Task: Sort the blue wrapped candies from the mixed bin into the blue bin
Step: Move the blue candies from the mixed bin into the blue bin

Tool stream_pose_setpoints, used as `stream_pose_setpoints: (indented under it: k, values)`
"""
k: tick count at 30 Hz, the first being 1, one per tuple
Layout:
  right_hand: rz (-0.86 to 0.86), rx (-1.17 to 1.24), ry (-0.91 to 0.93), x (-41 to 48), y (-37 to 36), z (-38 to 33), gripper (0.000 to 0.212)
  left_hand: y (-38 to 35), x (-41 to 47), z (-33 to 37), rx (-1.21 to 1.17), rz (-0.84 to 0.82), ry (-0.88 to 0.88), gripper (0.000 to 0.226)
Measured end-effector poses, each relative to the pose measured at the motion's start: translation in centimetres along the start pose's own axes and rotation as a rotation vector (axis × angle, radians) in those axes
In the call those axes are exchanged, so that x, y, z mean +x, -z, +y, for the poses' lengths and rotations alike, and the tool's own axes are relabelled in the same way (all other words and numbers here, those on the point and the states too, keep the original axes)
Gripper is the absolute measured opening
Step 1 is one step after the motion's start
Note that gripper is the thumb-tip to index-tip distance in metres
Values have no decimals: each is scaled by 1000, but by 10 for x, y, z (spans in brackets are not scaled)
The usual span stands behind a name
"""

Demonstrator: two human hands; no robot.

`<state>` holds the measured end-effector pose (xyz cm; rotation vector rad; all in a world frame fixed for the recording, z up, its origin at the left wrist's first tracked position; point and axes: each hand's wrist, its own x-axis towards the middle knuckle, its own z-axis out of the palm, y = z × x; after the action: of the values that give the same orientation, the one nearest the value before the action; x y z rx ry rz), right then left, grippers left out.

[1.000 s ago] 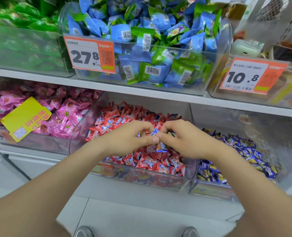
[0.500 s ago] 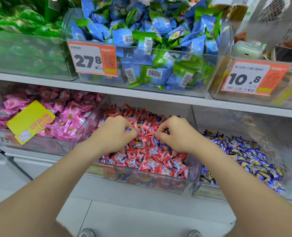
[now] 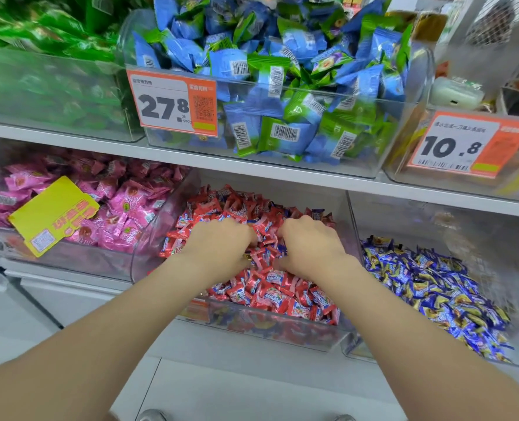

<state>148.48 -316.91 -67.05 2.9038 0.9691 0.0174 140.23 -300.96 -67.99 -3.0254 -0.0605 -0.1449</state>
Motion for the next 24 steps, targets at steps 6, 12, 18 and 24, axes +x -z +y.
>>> stream_pose_setpoints:
  k: [6,12,18,24]
  values:
    - [31,23,31,-1,-2,6,35,-7,4,3,38,5,-114,25]
    - [61,372,-20,-3,5,32,36,7,-2,-5,-156,79,-32,27]
    - [10,580,56,-18,18,25,42,23,-7,-22,-361,77,128,29]
    - [29,527,103,-9,14,10,10,17,-1,-26,-275,198,247,53]
